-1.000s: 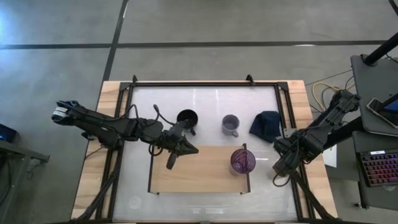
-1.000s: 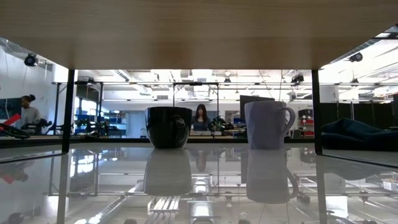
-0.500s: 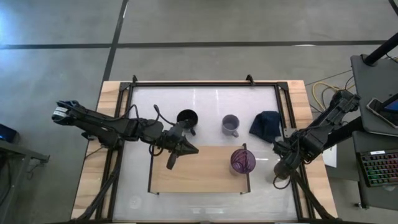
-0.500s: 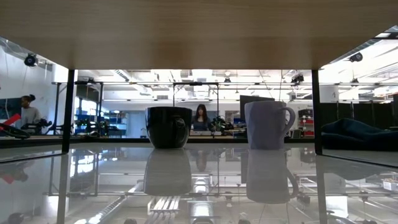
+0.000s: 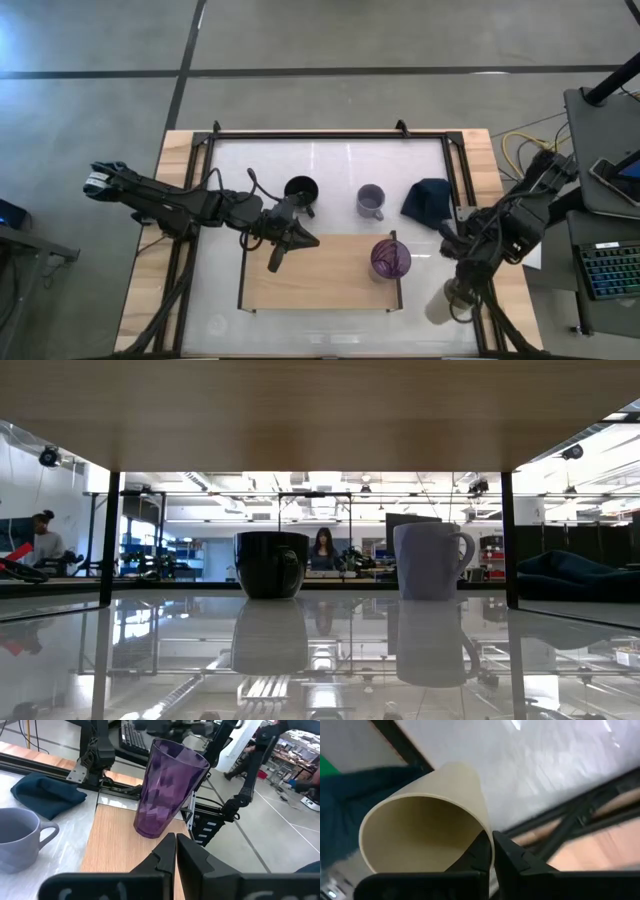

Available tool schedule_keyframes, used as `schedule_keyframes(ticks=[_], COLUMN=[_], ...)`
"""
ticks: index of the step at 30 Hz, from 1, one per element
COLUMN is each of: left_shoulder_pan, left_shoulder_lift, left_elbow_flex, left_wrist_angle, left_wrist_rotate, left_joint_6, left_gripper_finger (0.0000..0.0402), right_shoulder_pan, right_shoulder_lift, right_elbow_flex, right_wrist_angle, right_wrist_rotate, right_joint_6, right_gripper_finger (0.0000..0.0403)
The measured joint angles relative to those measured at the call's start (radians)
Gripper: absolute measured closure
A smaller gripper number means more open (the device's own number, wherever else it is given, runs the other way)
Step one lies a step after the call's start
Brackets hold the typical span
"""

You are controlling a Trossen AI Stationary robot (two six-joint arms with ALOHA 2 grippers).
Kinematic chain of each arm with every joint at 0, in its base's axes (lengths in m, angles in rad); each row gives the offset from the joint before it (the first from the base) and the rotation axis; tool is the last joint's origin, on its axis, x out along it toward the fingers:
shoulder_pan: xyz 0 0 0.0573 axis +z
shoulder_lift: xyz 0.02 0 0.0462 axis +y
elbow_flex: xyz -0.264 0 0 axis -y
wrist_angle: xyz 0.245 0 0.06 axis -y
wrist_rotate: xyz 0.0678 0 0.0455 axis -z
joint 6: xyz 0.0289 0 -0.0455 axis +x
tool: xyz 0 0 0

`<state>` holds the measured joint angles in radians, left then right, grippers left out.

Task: Stack small to large cups/mugs on shelf
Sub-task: Put the brown mug on the shelf

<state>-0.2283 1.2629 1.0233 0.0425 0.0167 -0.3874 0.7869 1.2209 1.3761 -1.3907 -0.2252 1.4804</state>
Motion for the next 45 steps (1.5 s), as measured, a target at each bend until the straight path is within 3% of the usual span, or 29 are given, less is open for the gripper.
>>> schedule_keyframes(ticks=[6, 18, 25, 33, 40, 45], left_shoulder_pan=[0.005, 0.018, 0.018, 0.018, 0.018, 0.015], left_shoulder_lift=[0.0, 0.0, 0.0, 0.001, 0.001, 0.001], left_elbow_flex=[0.0, 0.0, -0.004, -0.018, -0.018, -0.018], left_wrist_angle=[0.0, 0.0, 0.0, -0.004, -0.008, -0.008], left_wrist_rotate=[0.0, -0.004, -0.007, -0.007, -0.008, -0.007], left_joint_6=[0.0, 0.002, 0.002, -0.013, -0.026, -0.026], left_gripper_finger=[0.0402, 0.0402, 0.0402, 0.0402, 0.0402, 0.0402], right_shoulder_pan=[0.001, 0.0, -0.015, -0.091, -0.176, -0.248], right_shoulder_lift=[0.157, 0.445, 0.54, 0.544, 0.556, 0.573], right_elbow_flex=[0.27, 0.764, 0.976, 0.958, 0.961, 0.961], right_wrist_angle=[-0.075, -0.175, -0.179, -0.056, 0.121, 0.118], right_wrist_rotate=[-0.032, 0.08, 0.249, 0.393, 0.453, 0.578], right_joint_6=[-0.096, -0.25, -0.368, -0.558, -0.782, -0.909], right_gripper_finger=[0.0394, 0.0394, 0.0394, 0.0394, 0.0394, 0.0394])
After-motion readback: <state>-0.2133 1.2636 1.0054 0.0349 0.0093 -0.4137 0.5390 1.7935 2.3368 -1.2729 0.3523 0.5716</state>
